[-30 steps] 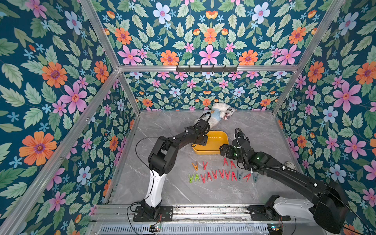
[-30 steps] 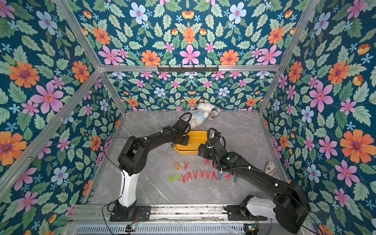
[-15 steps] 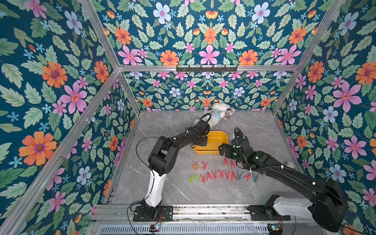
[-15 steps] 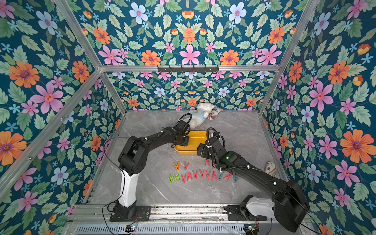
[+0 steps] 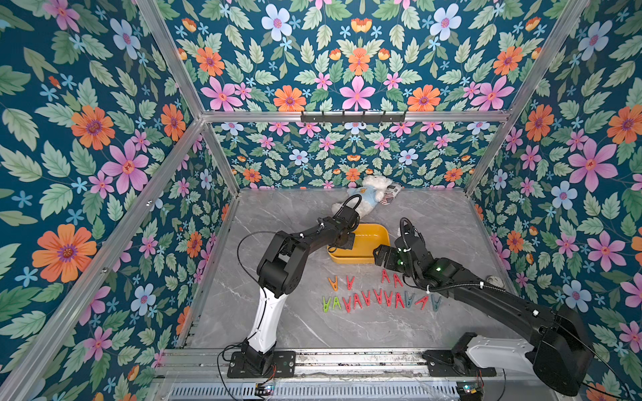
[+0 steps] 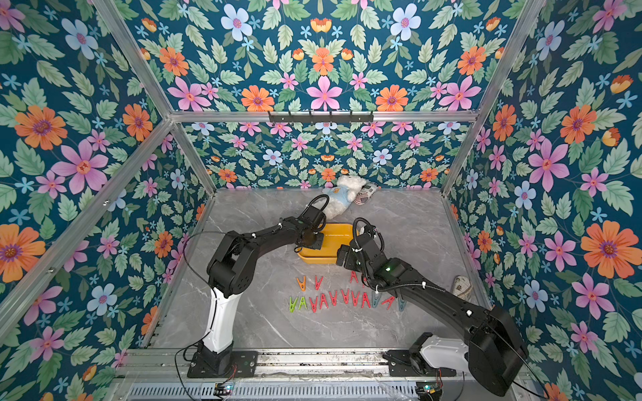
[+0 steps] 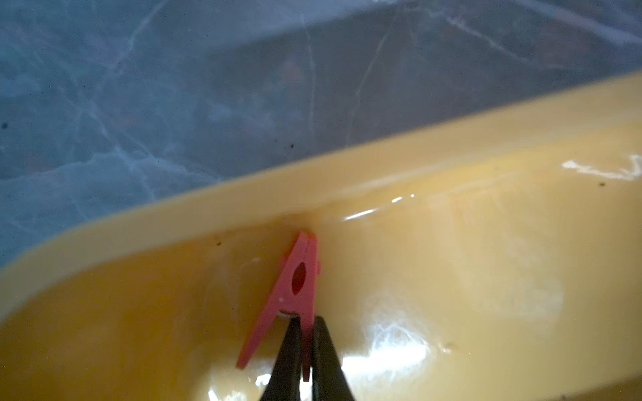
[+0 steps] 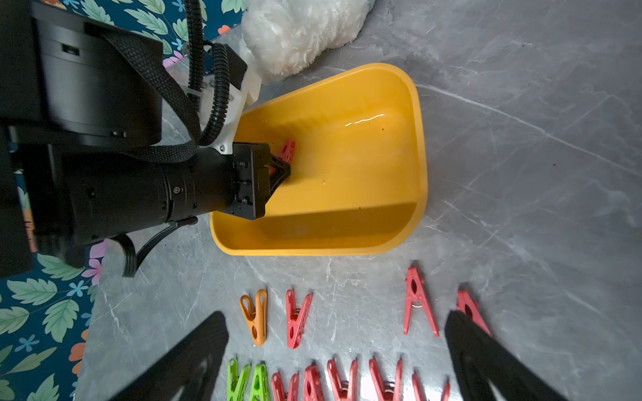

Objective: Take the clothespins out of the storage box
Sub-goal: Pick up the clothespin from the storage box, then place the clothespin at the center of the board.

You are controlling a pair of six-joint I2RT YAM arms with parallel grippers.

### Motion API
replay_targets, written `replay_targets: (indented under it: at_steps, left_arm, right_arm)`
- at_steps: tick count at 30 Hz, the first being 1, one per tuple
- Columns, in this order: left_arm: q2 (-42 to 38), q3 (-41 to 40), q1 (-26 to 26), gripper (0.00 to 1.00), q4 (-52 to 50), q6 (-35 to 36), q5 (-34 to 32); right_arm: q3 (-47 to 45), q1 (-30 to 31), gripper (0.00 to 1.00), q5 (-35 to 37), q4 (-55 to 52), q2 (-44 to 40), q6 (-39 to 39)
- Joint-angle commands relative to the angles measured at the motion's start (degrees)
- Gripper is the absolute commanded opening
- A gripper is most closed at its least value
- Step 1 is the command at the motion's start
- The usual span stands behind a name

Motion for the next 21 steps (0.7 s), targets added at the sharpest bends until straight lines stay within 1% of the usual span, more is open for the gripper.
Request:
replay_targets:
  at_steps: [1,5,12,15,21]
  left_arm:
    - [-1.70,-0.08,-0.20,0.06,-3.10,-0.72,-0.35]
    - [-4.67,0.15,-0.81,0.05,-3.43,-2.21,-0.64]
    - [-9.55,-0.52,-2.94,0.05,-5.15,-7.07,-1.03]
    - [-11.58,-1.57,-4.55,0.05,-6.00,-10.28,-1.48]
    - [-16.41,-6.33,-8.96,0.06,-5.98,-19.78,-2.58]
  right_arm:
    - [-0.46,-0.02,0.99,0.17,0.70,-0.58,1.13]
    - [-1.01,0.02,0.99,0.00,0.70,-1.34,1.25]
    - [-3.31,0.03,0.99,-1.14,1.00,-4.80,1.19]
    - [-4.63,0.00,0.99,-1.98,0.80,-7.23,1.02]
    - [-7.57,-0.02,0.99,-3.50,-0.32,-12.68,0.49]
